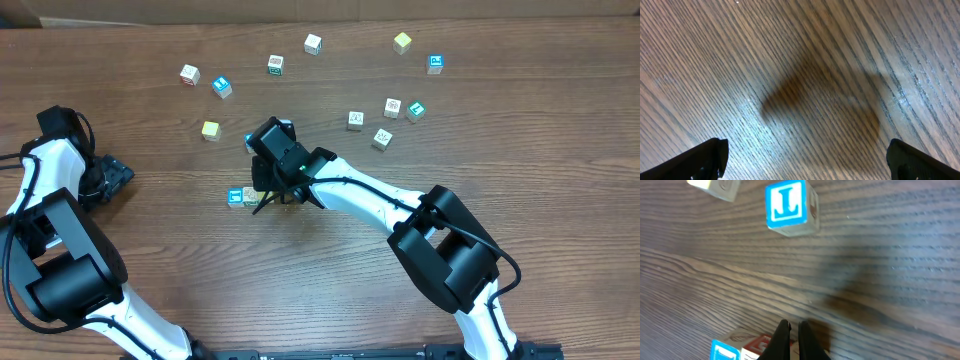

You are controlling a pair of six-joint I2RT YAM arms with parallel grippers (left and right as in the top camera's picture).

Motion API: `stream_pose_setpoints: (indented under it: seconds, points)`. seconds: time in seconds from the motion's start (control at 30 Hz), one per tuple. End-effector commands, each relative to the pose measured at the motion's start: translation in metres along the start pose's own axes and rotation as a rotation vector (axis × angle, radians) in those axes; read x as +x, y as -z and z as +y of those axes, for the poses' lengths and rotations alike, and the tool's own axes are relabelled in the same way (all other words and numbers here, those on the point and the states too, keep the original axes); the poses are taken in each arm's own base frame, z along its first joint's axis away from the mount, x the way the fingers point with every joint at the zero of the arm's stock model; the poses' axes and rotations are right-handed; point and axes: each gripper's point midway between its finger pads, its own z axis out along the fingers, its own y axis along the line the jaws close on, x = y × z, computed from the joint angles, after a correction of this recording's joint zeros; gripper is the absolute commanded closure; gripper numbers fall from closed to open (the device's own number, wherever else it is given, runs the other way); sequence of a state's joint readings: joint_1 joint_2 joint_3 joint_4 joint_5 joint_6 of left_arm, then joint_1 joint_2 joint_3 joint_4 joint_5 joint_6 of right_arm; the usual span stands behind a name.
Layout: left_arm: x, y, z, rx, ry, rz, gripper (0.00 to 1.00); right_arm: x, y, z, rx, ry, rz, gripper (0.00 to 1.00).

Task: Form a horizontal line

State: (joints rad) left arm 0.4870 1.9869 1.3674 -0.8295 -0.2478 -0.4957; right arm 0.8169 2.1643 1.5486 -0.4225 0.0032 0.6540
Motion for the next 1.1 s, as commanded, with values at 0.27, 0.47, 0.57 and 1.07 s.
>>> stream_pose_setpoints:
  seconds: [0.27, 0.47, 0.57, 1.07]
  points:
    - [0.0, -0.003, 0.005, -0.014, 0.005, 0.002, 0.0, 0.0, 0.0, 0.003, -0.022, -0.003, 0.016, 0.95]
    - [0.0, -0.003, 0.005, -0.014, 0.005, 0.002, 0.0, 0.002, 0.0, 0.004, -0.027, -0.004, 0.026, 0.95]
    - [0.0, -0.003, 0.005, -0.014, 0.005, 0.002, 0.0, 0.005, 0.0, 0.003, -0.021, -0.003, 0.034, 0.95]
    - [0.0, -0.003, 0.005, -0.014, 0.005, 0.002, 0.0, 0.009, 0.0, 0.005, -0.025, -0.003, 0.05, 0.95]
